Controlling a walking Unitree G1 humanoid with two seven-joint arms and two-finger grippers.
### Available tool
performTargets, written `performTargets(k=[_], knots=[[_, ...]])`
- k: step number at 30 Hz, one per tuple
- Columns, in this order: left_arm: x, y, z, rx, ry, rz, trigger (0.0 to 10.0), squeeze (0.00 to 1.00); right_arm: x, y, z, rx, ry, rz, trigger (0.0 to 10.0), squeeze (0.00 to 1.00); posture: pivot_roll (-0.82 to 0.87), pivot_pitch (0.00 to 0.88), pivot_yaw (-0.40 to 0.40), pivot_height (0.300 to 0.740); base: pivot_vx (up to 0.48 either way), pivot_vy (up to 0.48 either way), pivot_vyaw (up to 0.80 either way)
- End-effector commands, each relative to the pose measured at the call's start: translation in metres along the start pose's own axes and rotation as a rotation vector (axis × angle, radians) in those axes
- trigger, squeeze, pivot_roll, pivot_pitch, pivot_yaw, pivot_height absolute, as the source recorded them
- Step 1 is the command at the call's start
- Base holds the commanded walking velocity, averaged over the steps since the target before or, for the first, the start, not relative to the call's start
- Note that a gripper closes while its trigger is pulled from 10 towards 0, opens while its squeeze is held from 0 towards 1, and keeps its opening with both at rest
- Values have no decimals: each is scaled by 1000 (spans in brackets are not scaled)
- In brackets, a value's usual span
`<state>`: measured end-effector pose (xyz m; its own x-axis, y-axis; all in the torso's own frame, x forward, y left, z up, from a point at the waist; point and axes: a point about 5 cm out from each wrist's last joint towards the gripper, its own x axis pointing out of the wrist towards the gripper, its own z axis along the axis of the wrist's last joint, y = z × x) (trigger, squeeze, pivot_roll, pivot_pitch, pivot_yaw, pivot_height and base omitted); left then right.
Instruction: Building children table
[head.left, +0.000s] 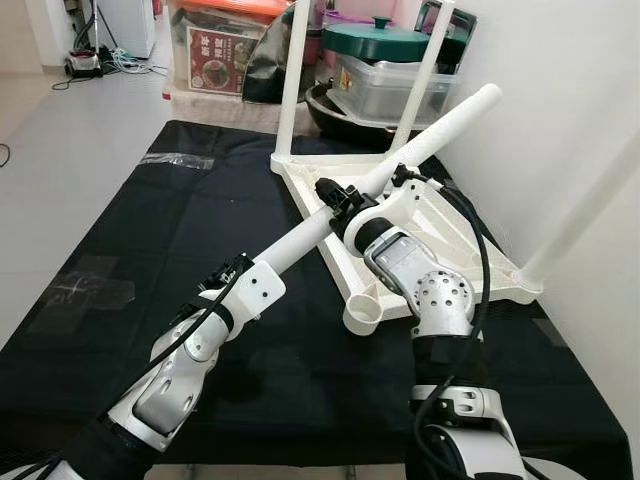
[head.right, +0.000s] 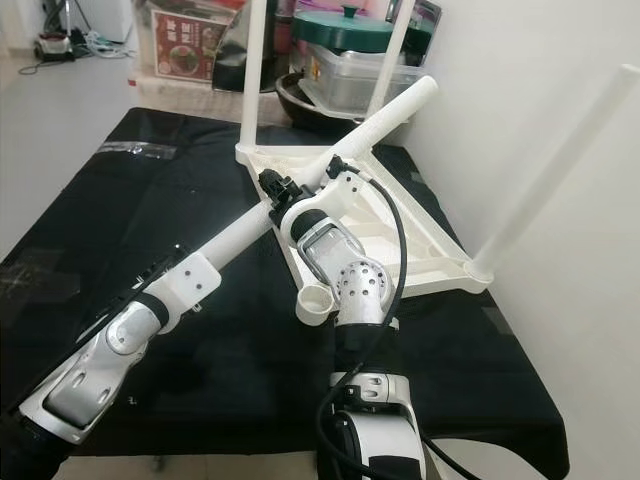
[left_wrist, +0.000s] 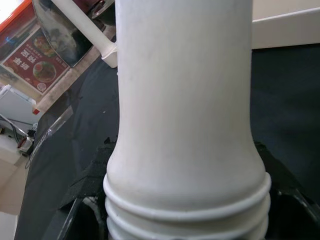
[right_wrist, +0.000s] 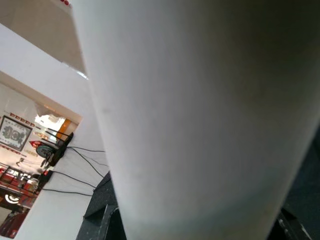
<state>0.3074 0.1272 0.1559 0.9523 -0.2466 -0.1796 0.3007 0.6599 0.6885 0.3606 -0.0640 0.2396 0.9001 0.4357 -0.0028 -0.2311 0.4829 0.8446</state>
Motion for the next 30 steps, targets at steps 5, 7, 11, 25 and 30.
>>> performTargets(k=[5, 7, 11, 25, 30], knots=[[-4, -13, 11, -55, -77, -96, 10000, 1000, 4, 31, -50, 125, 151, 153, 0, 0, 134, 0, -168, 740, 0, 0, 0], [-6, -13, 13, -91, -92, -116, 10000, 1000, 4, 32, -50, 121, 149, 161, 0, 0, 134, 0, -168, 740, 0, 0, 0], [-16, 6, 16, -203, -153, -84, 10000, 1000, 5, 29, -32, 43, 110, 198, 0, 0, 138, 0, -168, 740, 0, 0, 0], [-83, 30, 16, -428, -316, -175, 10000, 839, 0, -20, 79, -430, -177, -60, 0, 0, 163, 0, -205, 740, 0, 0, 0], [-82, 32, 7, -437, -274, -87, 10000, 0, -7, -20, 107, -597, -295, -112, 0, 0, 154, 0, -203, 740, 0, 0, 0]])
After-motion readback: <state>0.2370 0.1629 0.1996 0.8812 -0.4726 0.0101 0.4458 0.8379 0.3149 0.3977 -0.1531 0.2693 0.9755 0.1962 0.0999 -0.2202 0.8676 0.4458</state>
